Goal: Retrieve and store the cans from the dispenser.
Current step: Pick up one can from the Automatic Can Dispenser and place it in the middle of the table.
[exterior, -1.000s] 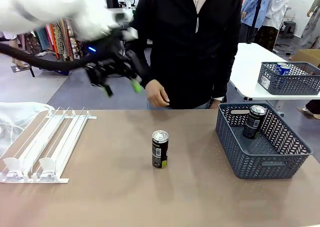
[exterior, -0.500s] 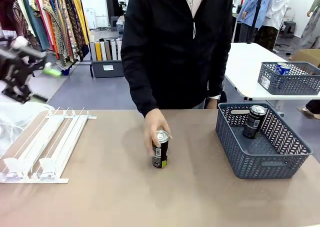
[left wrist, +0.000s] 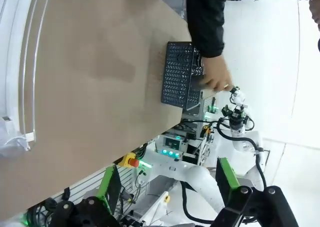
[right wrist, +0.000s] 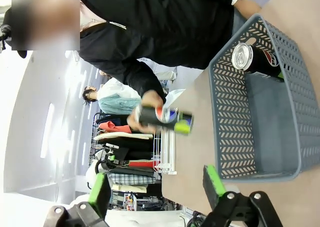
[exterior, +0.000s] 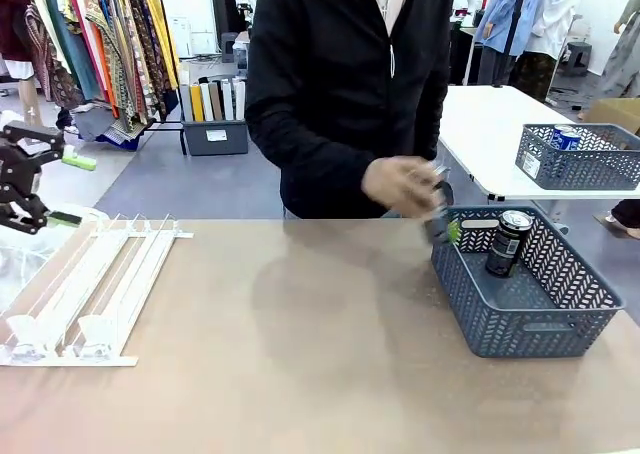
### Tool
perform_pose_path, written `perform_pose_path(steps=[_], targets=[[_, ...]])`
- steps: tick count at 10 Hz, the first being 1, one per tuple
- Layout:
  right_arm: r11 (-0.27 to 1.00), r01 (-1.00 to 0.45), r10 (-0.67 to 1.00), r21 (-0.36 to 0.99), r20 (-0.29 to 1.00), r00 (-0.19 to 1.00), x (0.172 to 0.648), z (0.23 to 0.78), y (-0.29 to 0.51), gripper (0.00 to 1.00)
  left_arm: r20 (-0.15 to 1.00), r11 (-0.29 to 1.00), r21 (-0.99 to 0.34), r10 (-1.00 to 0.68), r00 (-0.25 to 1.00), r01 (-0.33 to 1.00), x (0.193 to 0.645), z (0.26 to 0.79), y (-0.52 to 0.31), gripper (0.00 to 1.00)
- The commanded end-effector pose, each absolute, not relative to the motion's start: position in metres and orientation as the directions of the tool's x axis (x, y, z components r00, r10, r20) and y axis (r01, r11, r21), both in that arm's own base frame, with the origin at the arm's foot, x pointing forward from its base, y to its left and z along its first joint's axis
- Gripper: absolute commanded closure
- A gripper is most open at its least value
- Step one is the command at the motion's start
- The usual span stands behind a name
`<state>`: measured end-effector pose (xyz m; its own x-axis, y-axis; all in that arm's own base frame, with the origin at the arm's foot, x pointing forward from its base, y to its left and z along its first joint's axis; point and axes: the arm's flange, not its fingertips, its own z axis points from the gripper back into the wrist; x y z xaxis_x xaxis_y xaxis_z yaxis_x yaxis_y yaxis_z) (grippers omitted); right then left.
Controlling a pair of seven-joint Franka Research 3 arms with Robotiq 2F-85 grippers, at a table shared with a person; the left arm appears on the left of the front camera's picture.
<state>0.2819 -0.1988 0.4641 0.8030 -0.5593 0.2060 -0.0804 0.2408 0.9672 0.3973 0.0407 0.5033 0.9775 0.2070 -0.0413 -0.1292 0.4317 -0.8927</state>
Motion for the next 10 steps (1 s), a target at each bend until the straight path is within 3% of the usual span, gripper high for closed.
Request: perform_pose_path(steps=[1,10], targets=[[0.234,-0.086,-0.562,0.968,0.207,0.801,0.2819,0.4667,-0.1988,0.0,-0.03,0.462,-0.878,0.204,0.979,-0.123,0.3976,0.5109,0.0396,0.0],[0.234,-0.086,-0.562,0.968,0.207,0.801,0.2819,0.4667,-0.1988,0.0,-0.03,0.462,-0.878,0.204,0.979,-0.123,0.3976,0.5109,0.0396,0.0]])
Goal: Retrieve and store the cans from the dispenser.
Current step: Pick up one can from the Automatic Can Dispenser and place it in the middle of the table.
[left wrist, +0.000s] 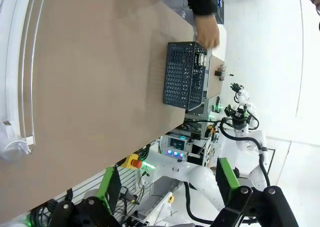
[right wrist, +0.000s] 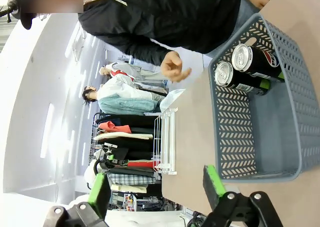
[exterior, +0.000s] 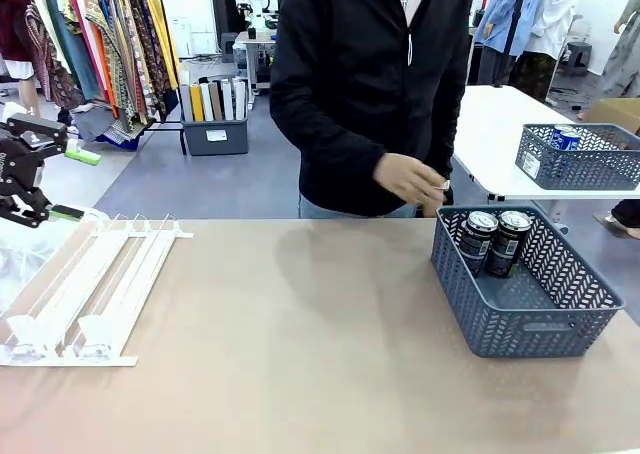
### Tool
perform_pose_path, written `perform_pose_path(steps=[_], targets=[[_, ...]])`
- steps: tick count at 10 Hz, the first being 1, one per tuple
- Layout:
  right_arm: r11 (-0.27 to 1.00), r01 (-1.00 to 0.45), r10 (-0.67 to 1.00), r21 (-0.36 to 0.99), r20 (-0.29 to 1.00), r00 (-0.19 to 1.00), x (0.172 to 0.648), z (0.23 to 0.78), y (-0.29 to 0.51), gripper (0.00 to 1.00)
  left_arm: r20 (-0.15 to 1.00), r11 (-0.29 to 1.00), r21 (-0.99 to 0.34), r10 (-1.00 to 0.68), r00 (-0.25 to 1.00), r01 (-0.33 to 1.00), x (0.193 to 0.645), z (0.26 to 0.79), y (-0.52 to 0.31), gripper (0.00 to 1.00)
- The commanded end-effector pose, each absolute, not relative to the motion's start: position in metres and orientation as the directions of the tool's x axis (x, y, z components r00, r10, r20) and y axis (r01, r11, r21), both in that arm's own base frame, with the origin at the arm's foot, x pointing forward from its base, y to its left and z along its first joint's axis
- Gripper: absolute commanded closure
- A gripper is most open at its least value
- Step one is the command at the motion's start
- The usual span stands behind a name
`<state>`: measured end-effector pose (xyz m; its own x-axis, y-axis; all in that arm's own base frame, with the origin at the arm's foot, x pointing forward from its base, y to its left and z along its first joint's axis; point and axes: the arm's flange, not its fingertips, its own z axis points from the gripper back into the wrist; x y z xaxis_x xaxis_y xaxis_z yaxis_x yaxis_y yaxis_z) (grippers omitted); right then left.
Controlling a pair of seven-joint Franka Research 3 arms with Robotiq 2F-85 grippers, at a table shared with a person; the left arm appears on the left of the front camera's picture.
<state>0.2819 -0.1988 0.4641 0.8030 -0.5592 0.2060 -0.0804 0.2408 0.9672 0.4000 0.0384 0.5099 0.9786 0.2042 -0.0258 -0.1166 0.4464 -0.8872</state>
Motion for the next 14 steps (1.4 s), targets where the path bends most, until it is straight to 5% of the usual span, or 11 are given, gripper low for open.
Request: perform_pose_path(steps=[1,14], targets=[[0.234,-0.086,-0.562,0.968,0.207,0.801,0.2819,0.4667,-0.1988,0.0,-0.03,0.462,-0.878,0.204,0.979,-0.123,0.3976,0.5109,0.0396,0.0],[0.234,-0.086,-0.562,0.968,0.207,0.801,0.2819,0.4667,-0.1988,0.0,-0.03,0.462,-0.878,0.204,0.979,-0.123,0.3976,0.5109,0.0396,0.0]])
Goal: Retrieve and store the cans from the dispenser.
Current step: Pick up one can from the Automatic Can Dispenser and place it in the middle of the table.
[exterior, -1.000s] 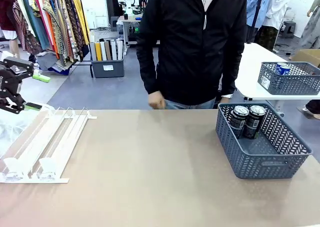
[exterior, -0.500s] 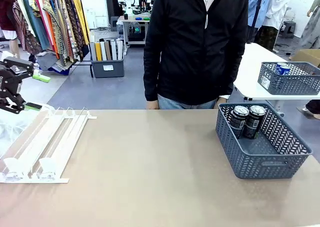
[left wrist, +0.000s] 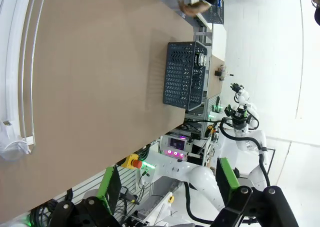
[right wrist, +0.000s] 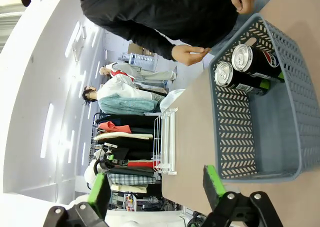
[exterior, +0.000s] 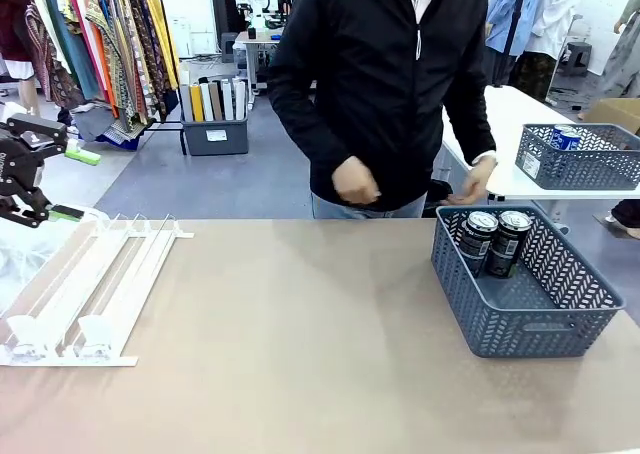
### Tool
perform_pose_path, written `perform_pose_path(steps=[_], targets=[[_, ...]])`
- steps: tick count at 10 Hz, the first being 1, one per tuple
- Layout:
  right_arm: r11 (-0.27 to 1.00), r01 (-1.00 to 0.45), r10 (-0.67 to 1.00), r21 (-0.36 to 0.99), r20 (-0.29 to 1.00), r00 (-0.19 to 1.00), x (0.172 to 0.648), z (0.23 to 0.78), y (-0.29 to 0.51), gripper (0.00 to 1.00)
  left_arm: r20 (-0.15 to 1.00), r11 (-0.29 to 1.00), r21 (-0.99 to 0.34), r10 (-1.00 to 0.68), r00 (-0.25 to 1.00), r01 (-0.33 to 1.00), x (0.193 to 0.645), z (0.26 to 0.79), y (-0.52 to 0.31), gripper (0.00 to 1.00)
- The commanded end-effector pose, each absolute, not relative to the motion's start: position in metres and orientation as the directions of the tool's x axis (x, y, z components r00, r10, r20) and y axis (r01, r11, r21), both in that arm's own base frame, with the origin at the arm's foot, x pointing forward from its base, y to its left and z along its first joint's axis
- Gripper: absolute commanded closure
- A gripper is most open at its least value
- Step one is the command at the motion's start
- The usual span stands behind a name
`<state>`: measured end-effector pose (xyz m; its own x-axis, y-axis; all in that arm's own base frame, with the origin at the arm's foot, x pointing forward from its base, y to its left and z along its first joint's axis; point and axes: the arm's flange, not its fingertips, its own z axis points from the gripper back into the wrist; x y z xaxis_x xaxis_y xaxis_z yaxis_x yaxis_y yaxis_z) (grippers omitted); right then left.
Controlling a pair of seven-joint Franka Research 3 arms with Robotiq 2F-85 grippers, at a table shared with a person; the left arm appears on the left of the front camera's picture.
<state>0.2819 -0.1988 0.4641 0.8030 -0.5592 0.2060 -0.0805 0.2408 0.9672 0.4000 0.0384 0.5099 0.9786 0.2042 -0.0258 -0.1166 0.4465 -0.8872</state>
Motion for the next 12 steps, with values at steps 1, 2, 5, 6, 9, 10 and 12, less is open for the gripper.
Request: perform_pose_path(steps=[1,2,5,6,9,10,12], targets=[[0.234,-0.086,-0.562,0.968,0.207,0.801,0.2819,0.4667,-0.1988,0.0,-0.03,0.462,-0.878,0.204,0.979,-0.123,0.3976,0.5109,0.0396,0.0],[0.234,-0.086,-0.562,0.968,0.207,0.801,0.2819,0.4667,-0.1988,0.0,-0.03,0.462,-0.878,0.204,0.979,-0.123,0.3976,0.5109,0.0396,0.0],[0.234,-0.086,-0.562,0.968,0.207,0.801,0.2819,0.4667,-0.1988,0.0,-0.03,0.462,-0.878,0.204,0.979,-0.123,0.3976,0.5109,0.0396,0.0],[0.234,-0.086,-0.562,0.968,0.207,0.801,0.2819,0.4667,-0.1988,0.0,-0.03,0.462,-0.878,0.204,0.979,-0.123,0.3976,0.5109,0.0396,0.0],[0.234,-0.086,-0.562,0.968,0.207,0.801,0.2819,0.4667,-0.1988,0.0,-0.03,0.462,-0.878,0.204,0.979,-0.123,0.3976,0.5109,0.0396,0.0],[0.234,-0.086,-0.562,0.968,0.207,0.801,0.2819,0.4667,-0.1988,0.0,-0.03,0.462,-0.878,0.204,0.979,-0.123,0.3976,0.5109,0.0396,0.0],[0.234,-0.086,-0.562,0.968,0.207,0.801,0.2819,0.4667,-0.1988,0.0,-0.03,0.462,-0.878,0.204,0.979,-0.123,0.3976,0.5109,0.0396,0.0]])
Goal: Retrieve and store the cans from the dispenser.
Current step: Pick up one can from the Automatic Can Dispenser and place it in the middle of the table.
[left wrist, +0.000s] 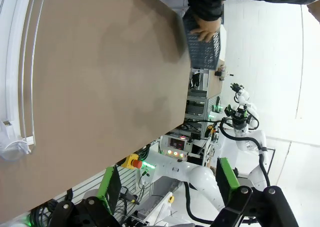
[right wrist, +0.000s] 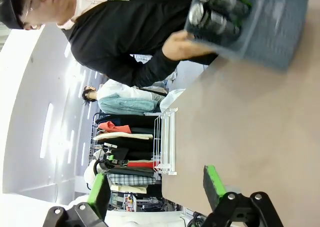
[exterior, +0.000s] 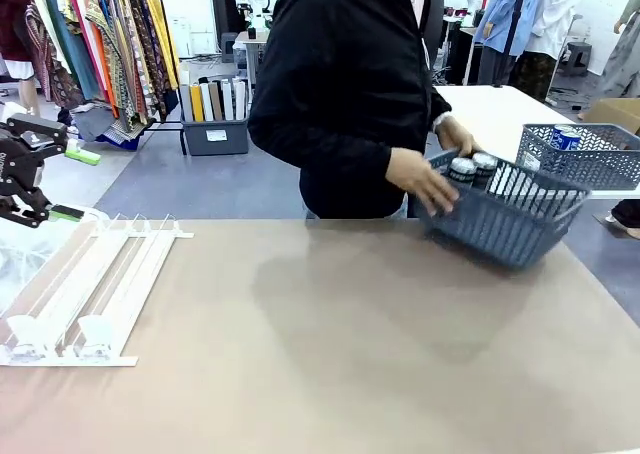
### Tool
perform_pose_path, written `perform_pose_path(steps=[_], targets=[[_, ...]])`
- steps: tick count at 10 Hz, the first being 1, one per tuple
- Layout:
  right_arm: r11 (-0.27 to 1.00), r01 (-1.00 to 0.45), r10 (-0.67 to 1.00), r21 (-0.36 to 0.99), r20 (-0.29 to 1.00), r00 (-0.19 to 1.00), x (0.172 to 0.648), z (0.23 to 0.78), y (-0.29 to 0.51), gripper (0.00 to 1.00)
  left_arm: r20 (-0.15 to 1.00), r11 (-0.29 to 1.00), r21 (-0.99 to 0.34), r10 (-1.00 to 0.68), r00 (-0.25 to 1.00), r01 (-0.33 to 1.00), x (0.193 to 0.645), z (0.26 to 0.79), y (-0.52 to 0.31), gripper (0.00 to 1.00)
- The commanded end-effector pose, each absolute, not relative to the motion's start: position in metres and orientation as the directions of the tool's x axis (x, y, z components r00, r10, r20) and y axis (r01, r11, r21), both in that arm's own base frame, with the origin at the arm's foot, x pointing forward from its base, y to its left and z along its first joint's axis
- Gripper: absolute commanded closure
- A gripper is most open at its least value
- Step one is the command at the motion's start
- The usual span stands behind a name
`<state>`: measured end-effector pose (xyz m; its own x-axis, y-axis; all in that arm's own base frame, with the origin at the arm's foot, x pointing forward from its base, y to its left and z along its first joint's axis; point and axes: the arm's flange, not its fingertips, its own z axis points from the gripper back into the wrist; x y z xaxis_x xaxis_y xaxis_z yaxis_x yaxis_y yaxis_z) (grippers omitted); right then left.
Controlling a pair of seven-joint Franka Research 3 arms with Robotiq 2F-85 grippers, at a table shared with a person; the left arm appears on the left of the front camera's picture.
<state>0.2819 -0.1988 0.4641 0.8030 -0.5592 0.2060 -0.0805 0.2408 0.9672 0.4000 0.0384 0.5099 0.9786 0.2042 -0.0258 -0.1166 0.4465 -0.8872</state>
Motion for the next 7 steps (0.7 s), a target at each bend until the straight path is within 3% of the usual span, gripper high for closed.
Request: perform_pose_path(steps=[1,7], targets=[[0.234,-0.086,-0.562,0.968,0.207,0.801,0.2819,0.4667,-0.1988,0.0,-0.03,0.462,-0.878,0.204,0.979,-0.123,0.3976,0.5109,0.0396,0.0],[0.234,-0.086,-0.562,0.968,0.207,0.801,0.2819,0.4667,-0.1988,0.0,-0.03,0.462,-0.878,0.204,0.979,-0.123,0.3976,0.5109,0.0396,0.0]])
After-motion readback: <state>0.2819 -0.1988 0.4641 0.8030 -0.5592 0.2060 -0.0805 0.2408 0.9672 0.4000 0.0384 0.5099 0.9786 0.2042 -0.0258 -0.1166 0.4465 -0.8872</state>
